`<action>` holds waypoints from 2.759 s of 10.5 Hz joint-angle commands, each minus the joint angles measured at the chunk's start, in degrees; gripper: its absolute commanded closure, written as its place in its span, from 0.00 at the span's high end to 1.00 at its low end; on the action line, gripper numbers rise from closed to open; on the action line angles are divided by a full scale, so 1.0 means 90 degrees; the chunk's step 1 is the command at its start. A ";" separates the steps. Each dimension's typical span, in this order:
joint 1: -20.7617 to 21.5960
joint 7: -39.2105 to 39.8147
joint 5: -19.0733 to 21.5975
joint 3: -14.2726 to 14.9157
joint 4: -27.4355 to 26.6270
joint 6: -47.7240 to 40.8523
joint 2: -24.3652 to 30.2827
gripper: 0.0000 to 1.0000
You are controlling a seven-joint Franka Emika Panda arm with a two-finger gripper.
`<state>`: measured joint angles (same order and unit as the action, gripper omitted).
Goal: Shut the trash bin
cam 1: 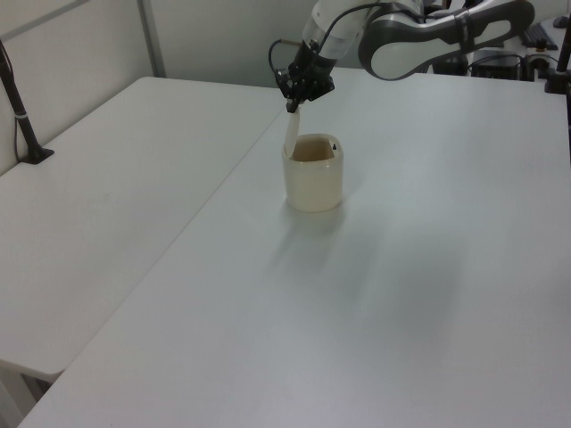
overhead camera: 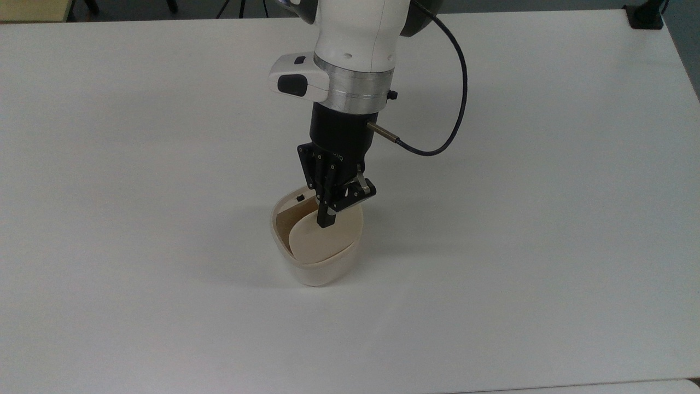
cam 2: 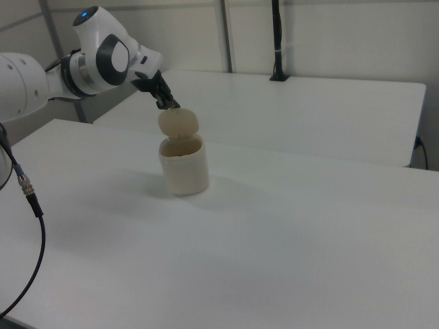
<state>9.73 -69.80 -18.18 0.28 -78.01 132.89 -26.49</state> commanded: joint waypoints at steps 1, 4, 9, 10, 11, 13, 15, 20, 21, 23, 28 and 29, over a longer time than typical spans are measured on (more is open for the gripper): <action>0.0022 0.0324 -0.0070 0.0057 -0.0676 0.0029 0.0521 0.00; 0.0003 0.0450 -0.0070 0.0154 -0.0931 0.0010 0.0658 0.00; -0.0114 0.0812 -0.0060 0.0204 -0.1399 -0.0020 0.0747 0.00; -0.0105 0.0813 -0.0069 0.0213 -0.1506 -0.0010 0.0727 0.00; -0.0105 0.0822 -0.0079 0.0204 -0.1633 0.0000 0.0727 0.00; -0.0085 0.0939 -0.0079 0.0194 -0.1799 -0.0010 0.0727 0.00; -0.0105 0.1123 -0.0079 0.0194 -0.1966 0.0000 0.0688 0.00; -0.0085 0.1184 -0.0060 0.0155 -0.2065 0.0000 0.0668 0.00; -0.0095 0.1193 -0.0002 0.0145 -0.2025 -0.0019 0.0891 0.00; -0.0105 0.1203 0.0048 0.0145 -0.1782 -0.0407 0.1165 0.00; -0.0173 0.2692 0.1089 0.0135 -0.1810 -0.1997 0.2355 0.00; -0.0183 0.3132 0.1247 0.0135 -0.1839 -0.2563 0.2600 0.06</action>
<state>8.48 -50.77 -11.55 1.53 -92.48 118.33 -8.87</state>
